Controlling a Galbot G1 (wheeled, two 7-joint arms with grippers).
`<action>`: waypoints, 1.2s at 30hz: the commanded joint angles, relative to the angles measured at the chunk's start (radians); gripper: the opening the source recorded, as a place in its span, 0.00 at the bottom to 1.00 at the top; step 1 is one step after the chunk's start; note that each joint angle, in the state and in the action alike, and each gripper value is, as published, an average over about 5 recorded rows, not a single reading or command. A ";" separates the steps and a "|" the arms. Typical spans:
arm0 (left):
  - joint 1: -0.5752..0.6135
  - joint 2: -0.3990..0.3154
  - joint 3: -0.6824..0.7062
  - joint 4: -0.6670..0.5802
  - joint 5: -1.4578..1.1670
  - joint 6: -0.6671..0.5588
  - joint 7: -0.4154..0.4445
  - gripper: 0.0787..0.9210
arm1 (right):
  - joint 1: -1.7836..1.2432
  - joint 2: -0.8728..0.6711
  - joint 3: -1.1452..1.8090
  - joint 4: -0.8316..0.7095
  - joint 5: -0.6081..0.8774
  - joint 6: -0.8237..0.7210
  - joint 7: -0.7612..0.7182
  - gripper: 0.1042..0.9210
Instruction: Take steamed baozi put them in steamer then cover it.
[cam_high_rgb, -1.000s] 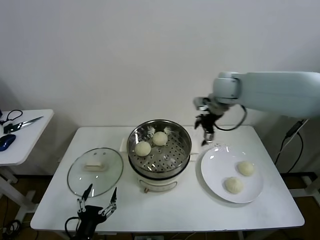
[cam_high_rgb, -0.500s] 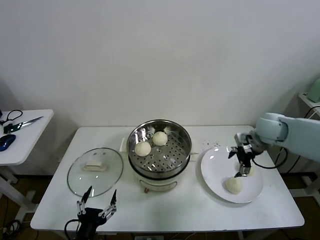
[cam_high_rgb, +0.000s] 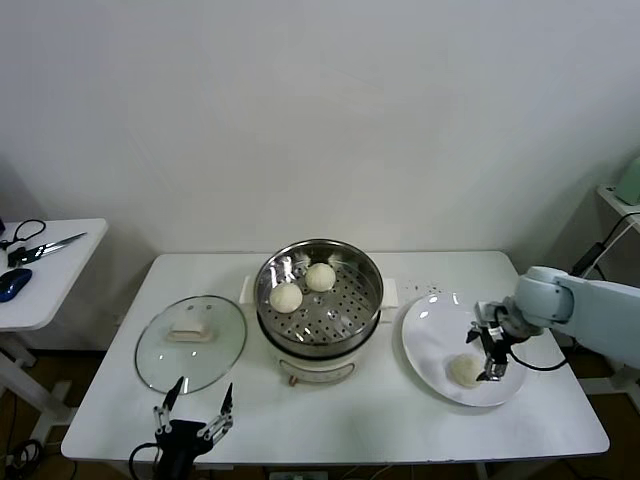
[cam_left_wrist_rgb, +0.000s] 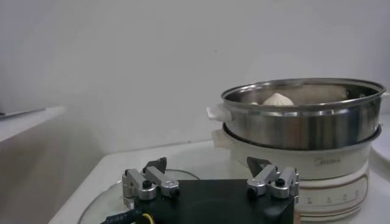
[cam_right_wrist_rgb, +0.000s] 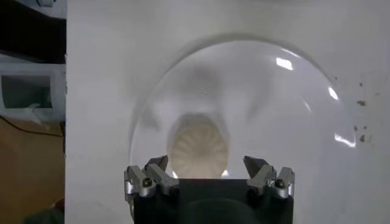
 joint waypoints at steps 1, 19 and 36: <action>0.002 -0.001 0.001 0.000 0.002 0.000 0.000 0.88 | -0.099 0.005 0.065 -0.028 -0.036 -0.009 0.007 0.88; -0.004 0.002 0.001 0.008 0.000 0.001 -0.001 0.88 | -0.079 0.051 0.048 -0.048 -0.028 -0.012 -0.005 0.71; 0.005 0.004 0.003 -0.007 0.005 0.001 -0.004 0.88 | 0.582 0.200 -0.302 -0.061 0.022 0.303 -0.231 0.69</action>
